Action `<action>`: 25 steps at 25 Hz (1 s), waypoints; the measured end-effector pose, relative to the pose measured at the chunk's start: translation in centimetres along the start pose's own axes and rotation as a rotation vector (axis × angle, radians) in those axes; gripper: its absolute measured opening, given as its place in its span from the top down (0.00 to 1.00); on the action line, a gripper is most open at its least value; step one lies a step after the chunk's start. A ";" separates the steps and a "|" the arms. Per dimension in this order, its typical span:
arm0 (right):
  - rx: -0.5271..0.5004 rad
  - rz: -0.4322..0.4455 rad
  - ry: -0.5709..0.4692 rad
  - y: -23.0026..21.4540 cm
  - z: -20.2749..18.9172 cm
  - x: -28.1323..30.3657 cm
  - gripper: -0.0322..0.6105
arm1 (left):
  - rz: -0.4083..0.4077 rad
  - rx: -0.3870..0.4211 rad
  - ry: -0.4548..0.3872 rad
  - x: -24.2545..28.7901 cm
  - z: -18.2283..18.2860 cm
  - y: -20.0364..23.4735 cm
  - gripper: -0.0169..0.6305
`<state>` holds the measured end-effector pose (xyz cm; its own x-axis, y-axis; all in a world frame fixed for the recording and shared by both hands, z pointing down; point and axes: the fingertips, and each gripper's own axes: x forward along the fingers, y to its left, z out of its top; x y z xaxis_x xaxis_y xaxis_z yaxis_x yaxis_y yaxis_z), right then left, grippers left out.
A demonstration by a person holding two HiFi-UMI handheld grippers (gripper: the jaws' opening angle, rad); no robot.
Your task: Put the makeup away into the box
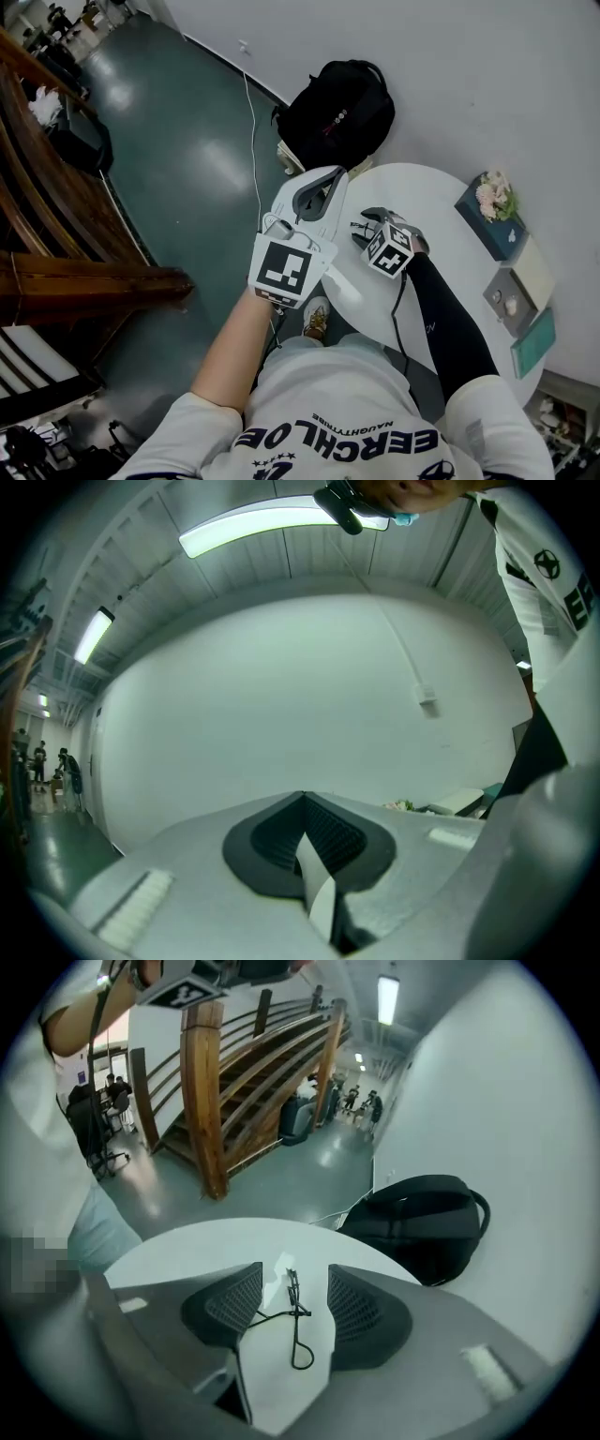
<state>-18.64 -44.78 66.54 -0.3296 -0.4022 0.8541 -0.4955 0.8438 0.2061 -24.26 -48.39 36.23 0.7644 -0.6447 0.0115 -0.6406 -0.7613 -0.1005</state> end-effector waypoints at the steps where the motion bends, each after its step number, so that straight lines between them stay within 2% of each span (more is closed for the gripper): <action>1: -0.023 0.012 0.031 0.2 -0.5 0.7 0.57 | 0.003 0.000 0.001 -0.2 -0.1 0.3 0.96; 3: -0.044 0.032 0.071 0.2 -1.0 1.6 0.57 | 0.017 -0.004 0.004 -0.5 -0.3 1.0 0.96; 9: -0.020 0.058 0.135 0.3 -1.8 3.5 0.59 | 0.049 -0.022 0.014 -1.3 -1.0 2.7 0.96; 10: -0.029 0.051 0.152 0.2 -2.0 3.7 0.64 | 0.047 -0.019 0.011 -1.4 -0.9 2.7 0.96; 11: -0.041 0.043 0.164 0.2 -2.3 3.8 0.86 | 0.046 -0.014 0.008 -1.6 -0.9 2.6 0.96; 16: -0.048 0.042 0.160 0.5 -2.3 3.5 0.87 | 0.042 -0.006 0.010 -2.0 -0.9 2.8 0.96; 20: 0.039 -0.017 0.067 -0.7 -0.7 2.0 0.87 | 0.061 0.004 -0.003 -2.1 -0.4 3.5 0.96; 25: 0.261 -0.149 -0.183 -4.1 3.6 -3.2 0.87 | 0.072 0.008 -0.009 -2.0 0.2 3.8 0.96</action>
<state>-18.42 -48.24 61.24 -0.3650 -0.5913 0.7192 -0.7300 0.6612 0.1730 -28.23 -50.00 35.67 0.7170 -0.6971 -0.0048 -0.6933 -0.7124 -0.1085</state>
